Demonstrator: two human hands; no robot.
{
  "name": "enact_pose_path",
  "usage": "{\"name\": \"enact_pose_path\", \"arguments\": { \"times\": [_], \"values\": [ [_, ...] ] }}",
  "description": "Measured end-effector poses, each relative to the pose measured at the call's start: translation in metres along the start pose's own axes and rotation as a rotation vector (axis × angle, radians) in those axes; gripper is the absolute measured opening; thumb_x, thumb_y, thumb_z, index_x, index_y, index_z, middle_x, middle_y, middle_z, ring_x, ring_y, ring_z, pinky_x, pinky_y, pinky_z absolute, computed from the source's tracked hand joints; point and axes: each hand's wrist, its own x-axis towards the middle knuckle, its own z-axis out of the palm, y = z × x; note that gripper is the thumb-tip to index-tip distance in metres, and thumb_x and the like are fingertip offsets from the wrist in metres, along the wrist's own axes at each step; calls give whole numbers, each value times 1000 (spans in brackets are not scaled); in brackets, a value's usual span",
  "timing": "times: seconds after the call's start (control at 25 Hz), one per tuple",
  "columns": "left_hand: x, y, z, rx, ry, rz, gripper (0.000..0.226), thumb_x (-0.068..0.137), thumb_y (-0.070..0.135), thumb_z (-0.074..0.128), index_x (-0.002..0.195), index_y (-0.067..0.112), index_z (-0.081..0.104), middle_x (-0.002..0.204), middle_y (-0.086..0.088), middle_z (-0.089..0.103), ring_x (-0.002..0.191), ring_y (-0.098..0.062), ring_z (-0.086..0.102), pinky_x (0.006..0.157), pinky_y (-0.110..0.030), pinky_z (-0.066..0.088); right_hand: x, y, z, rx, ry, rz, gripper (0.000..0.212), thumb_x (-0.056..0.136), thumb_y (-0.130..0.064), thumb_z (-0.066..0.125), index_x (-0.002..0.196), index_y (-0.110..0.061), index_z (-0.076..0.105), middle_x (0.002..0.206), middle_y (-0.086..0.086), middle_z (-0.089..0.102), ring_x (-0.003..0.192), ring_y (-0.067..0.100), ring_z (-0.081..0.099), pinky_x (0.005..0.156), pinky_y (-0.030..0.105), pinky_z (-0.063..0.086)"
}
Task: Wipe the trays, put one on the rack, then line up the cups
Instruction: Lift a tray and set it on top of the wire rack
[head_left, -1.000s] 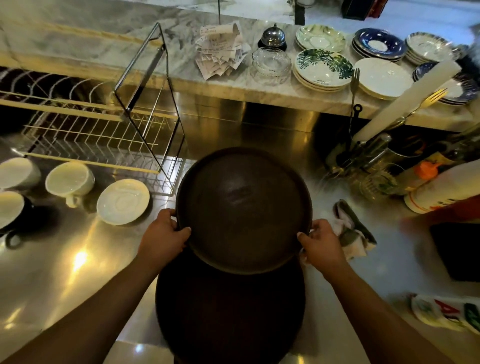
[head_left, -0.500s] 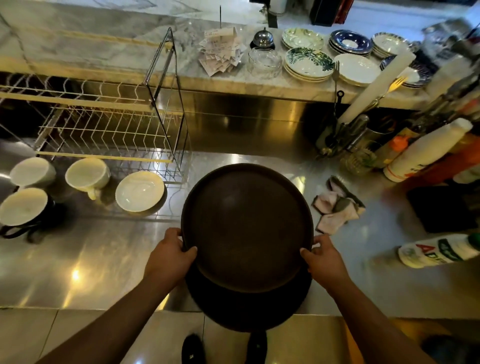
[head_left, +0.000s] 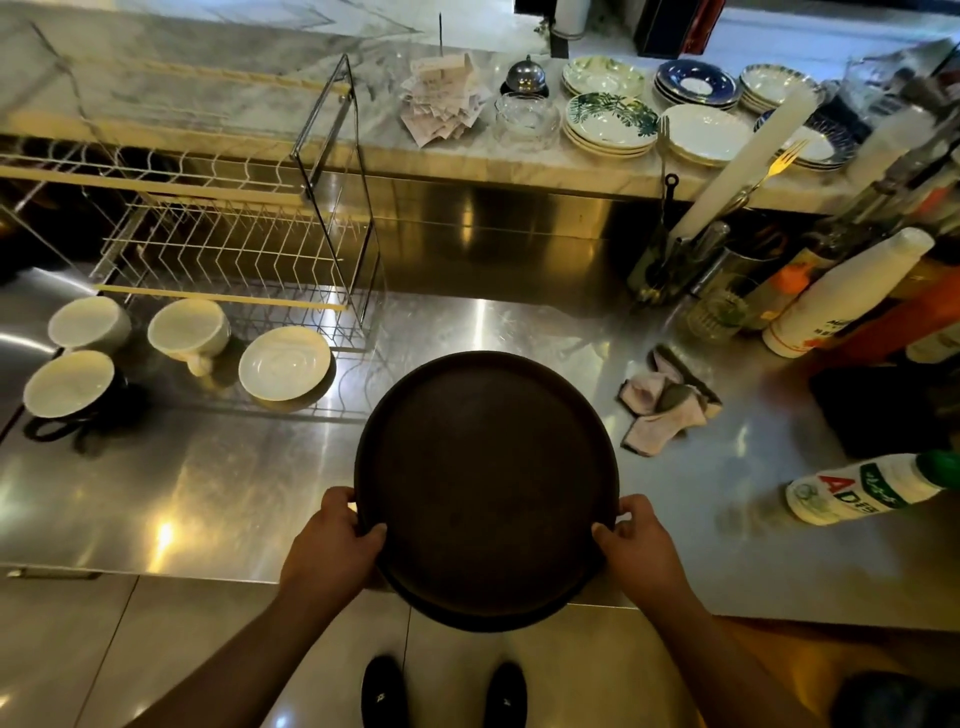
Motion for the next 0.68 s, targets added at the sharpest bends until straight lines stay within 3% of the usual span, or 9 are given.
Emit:
{"name": "enact_pose_path", "arguments": {
  "times": [0.28,0.68],
  "values": [
    [-15,-13,8,-6,-29,-20,47,89,35,73,126,20,49,90,7,67,84,-22,69,73,-38,55,-6,17,9,15,3,26,19,100,-21,62,112,-24,48,96,6,70,82,19,70,62,27,53],
    [-15,-19,21,5,-24,-38,52,88,37,76,128,17,51,106,-6,74,90,-25,71,72,-35,54,-2,31,21,-53,60,4,32,100,-26,63,127,-15,51,107,2,69,89,19,69,64,20,51]
  ]
}}
